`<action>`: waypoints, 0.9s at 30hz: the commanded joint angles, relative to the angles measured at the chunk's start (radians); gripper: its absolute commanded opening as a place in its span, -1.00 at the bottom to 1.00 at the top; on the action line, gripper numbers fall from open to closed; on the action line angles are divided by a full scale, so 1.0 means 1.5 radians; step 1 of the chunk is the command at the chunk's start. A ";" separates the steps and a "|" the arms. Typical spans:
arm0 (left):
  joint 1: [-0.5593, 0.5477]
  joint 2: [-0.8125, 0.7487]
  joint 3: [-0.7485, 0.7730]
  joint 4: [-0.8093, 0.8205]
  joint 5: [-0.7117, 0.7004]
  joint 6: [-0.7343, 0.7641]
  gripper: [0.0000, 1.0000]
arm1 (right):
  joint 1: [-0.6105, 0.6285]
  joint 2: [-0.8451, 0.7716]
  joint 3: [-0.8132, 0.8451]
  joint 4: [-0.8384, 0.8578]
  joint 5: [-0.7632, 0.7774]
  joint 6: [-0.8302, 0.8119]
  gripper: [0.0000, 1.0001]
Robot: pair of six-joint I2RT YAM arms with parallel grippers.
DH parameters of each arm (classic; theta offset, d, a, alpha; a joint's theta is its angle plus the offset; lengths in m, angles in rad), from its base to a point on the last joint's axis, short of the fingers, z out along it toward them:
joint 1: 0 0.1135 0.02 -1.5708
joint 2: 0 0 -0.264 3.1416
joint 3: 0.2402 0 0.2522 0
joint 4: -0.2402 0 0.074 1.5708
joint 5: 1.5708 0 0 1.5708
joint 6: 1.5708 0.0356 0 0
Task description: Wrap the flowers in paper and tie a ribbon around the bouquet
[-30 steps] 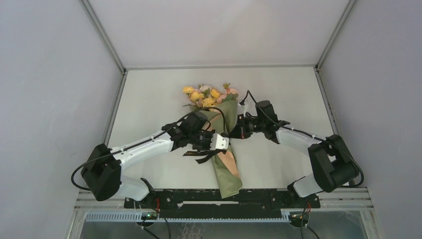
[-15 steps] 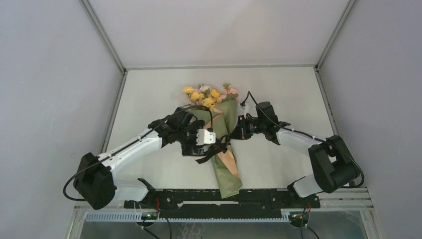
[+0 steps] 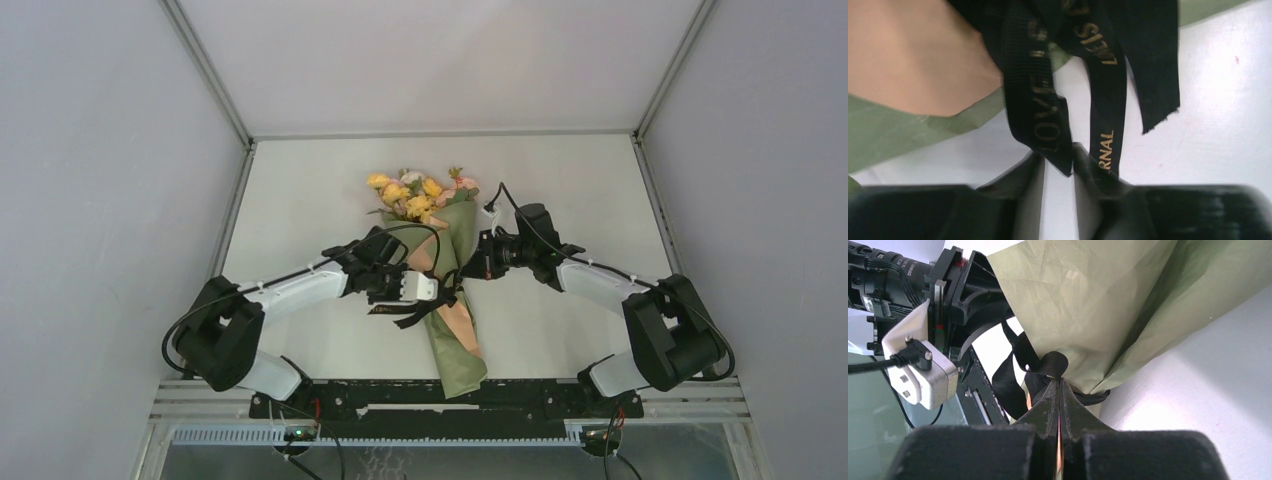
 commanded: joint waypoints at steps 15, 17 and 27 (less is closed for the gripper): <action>0.066 -0.072 -0.099 0.127 -0.130 0.135 -1.00 | -0.084 -0.041 -0.120 -0.006 0.080 0.034 -1.00; 0.080 -0.069 -0.115 0.172 -0.131 0.171 -1.00 | -0.084 -0.042 -0.141 -0.005 0.078 0.044 -1.00; 0.104 -0.061 -0.080 0.224 -0.036 0.223 -0.95 | -0.038 -0.040 -0.149 0.050 0.055 0.089 -1.00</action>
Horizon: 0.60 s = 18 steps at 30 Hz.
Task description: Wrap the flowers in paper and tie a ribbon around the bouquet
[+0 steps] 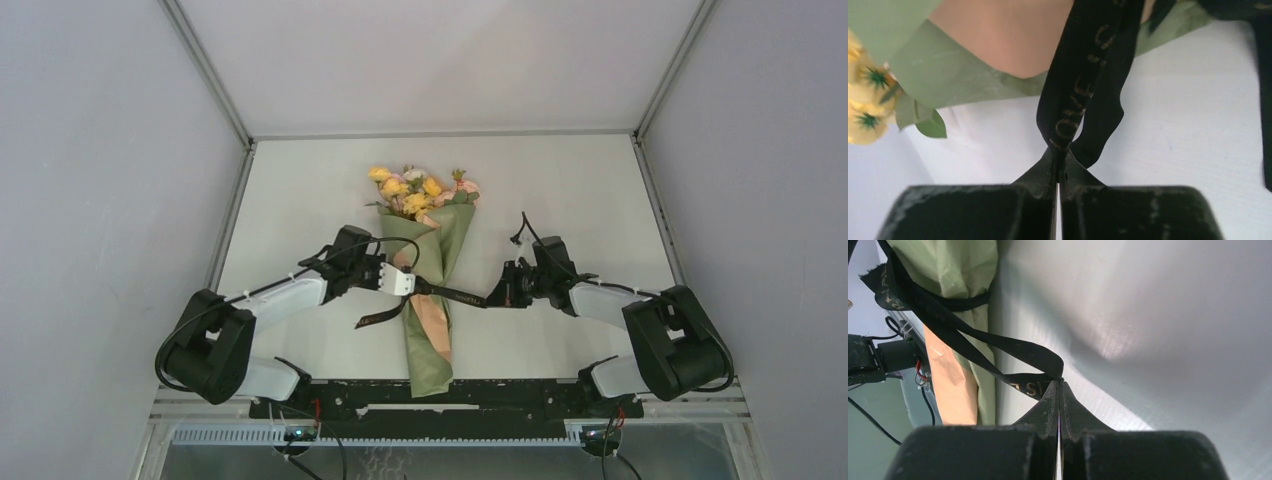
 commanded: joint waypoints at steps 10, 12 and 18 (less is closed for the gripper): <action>0.066 -0.064 0.121 -0.253 0.124 0.104 0.86 | 0.056 0.009 0.049 0.077 -0.017 0.043 -1.00; 0.079 -0.075 0.144 -0.339 0.140 0.141 0.90 | 0.058 0.009 0.050 0.080 -0.017 0.043 -1.00; 0.007 -0.127 0.209 -0.411 0.303 -0.027 0.16 | 0.067 0.007 0.053 0.080 -0.008 0.045 -1.00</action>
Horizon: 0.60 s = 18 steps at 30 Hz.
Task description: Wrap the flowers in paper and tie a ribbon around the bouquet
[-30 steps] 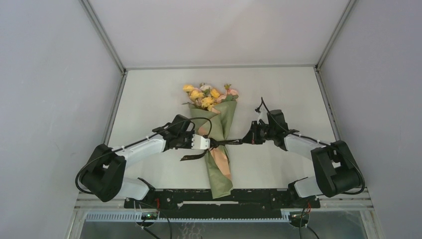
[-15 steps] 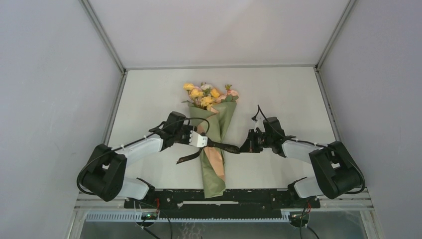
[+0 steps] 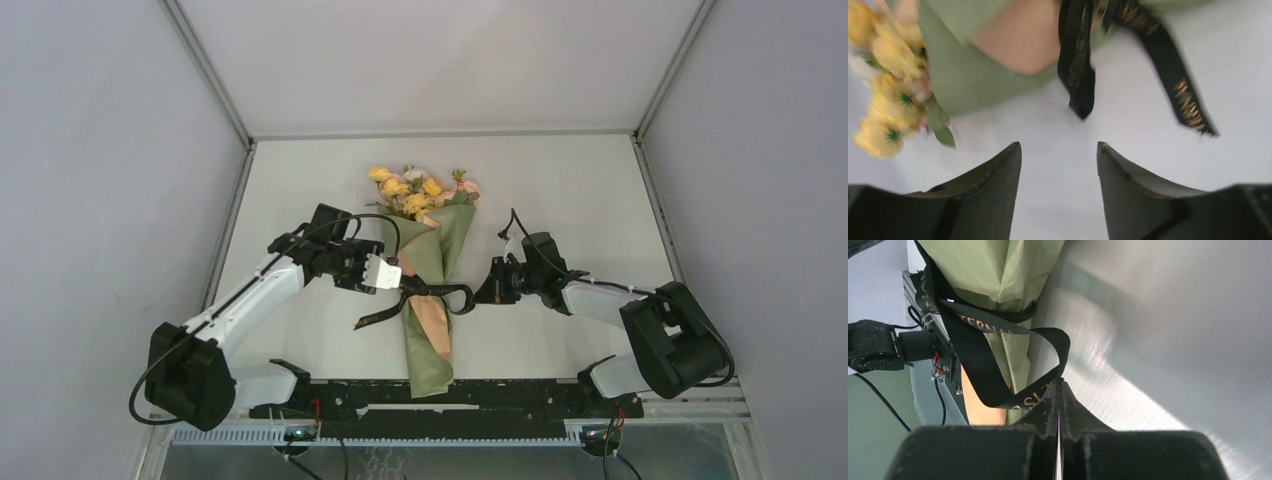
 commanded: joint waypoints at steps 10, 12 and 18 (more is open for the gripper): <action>-0.187 -0.022 -0.027 0.142 0.103 -0.271 0.22 | 0.012 -0.008 0.024 0.018 0.009 0.001 -1.00; -0.189 -0.012 -0.031 0.163 0.095 -0.274 0.08 | 0.012 -0.008 0.024 0.020 0.007 0.001 -1.00; -0.193 0.013 -0.040 0.151 0.083 -0.255 -0.08 | 0.011 -0.002 0.024 0.029 0.000 0.001 -1.00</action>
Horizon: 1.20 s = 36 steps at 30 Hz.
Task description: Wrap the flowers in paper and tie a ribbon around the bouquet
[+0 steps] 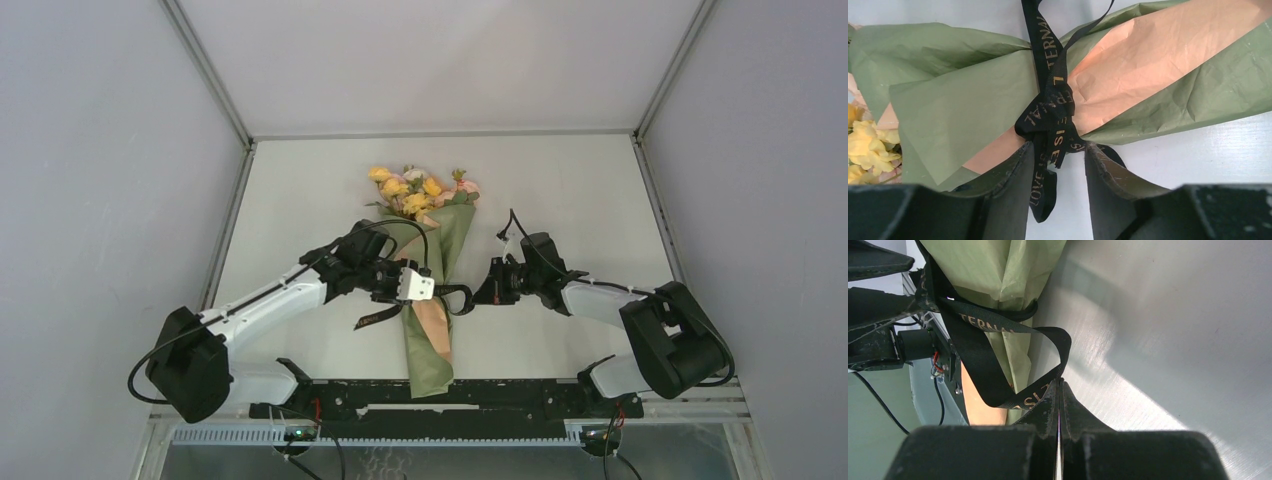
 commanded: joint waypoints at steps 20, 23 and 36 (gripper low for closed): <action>-0.021 -0.044 -0.033 -0.107 -0.070 0.068 -1.00 | 0.001 0.010 0.059 0.019 -0.039 -0.021 -1.00; -0.020 -0.059 -0.040 -0.128 -0.072 0.058 -1.00 | 0.003 0.020 0.075 0.008 -0.056 -0.035 -0.80; -0.021 -0.061 -0.048 -0.066 -0.070 -0.001 -0.96 | 0.056 -0.031 0.076 0.032 -0.046 -0.041 0.23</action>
